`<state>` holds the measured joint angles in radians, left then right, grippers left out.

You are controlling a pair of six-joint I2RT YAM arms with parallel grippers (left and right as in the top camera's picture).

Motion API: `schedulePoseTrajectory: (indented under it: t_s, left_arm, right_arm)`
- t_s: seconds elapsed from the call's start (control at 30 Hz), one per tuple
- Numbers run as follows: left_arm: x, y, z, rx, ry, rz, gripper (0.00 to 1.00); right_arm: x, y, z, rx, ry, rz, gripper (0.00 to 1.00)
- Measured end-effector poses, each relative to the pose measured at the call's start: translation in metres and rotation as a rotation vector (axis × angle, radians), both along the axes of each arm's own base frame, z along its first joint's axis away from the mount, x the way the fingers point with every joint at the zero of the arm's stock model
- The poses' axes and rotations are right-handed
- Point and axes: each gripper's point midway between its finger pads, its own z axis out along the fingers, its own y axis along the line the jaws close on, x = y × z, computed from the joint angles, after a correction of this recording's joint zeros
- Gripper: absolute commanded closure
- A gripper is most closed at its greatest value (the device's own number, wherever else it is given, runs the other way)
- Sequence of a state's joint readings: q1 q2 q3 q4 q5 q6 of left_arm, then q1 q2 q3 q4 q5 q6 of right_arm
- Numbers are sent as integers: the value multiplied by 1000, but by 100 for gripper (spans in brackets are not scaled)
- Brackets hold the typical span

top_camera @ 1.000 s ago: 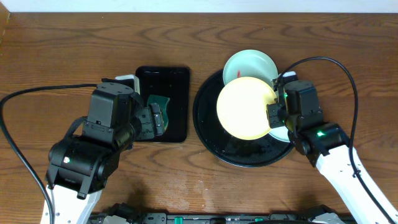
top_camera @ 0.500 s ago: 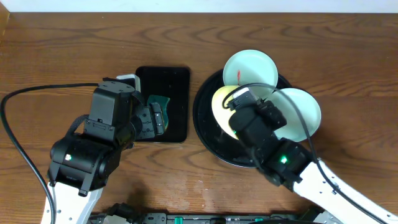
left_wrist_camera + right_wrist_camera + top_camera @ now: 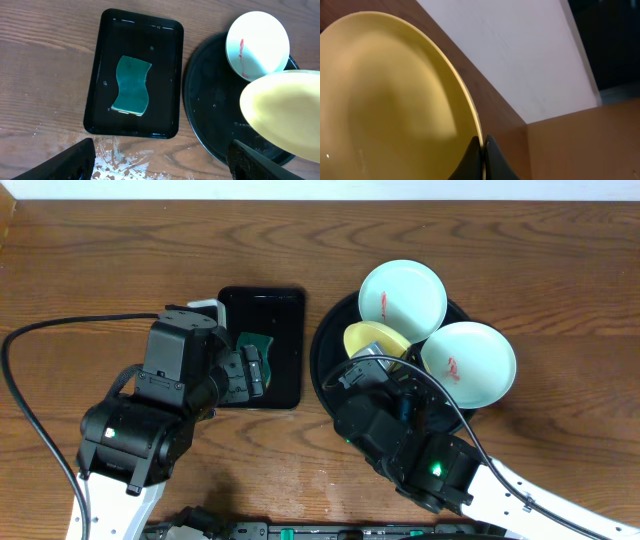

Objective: Clean dirty plates on tray and stack at the side
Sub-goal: 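Lift the yellow plate off the round tray with the right gripper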

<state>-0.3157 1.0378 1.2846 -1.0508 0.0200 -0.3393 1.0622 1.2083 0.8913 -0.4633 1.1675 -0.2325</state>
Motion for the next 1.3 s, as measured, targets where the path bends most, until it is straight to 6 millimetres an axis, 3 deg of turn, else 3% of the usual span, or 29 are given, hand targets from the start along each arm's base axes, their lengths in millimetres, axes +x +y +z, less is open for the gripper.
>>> schedulePoseTrajectory:
  t_s: [0.33, 0.77, 1.07, 1.2, 1.3]
  left_arm:
    - [0, 0, 0, 0, 0, 0, 16]
    - [0, 0, 0, 0, 0, 0, 16]
    - [0, 0, 0, 0, 0, -1, 16]
    - [0, 0, 0, 0, 0, 0, 16]
    - [0, 0, 0, 0, 0, 0, 15]
  right_arm:
    - [0, -5, 5, -20, -24, -25, 99]
    - [3, 4, 9, 55, -35, -9, 99]
    - [5, -7, 7, 111, -45, -64, 99]
    - [16, -14, -12, 254, 37, -89, 99]
    - [26, -31, -30, 398, 105, -165, 99]
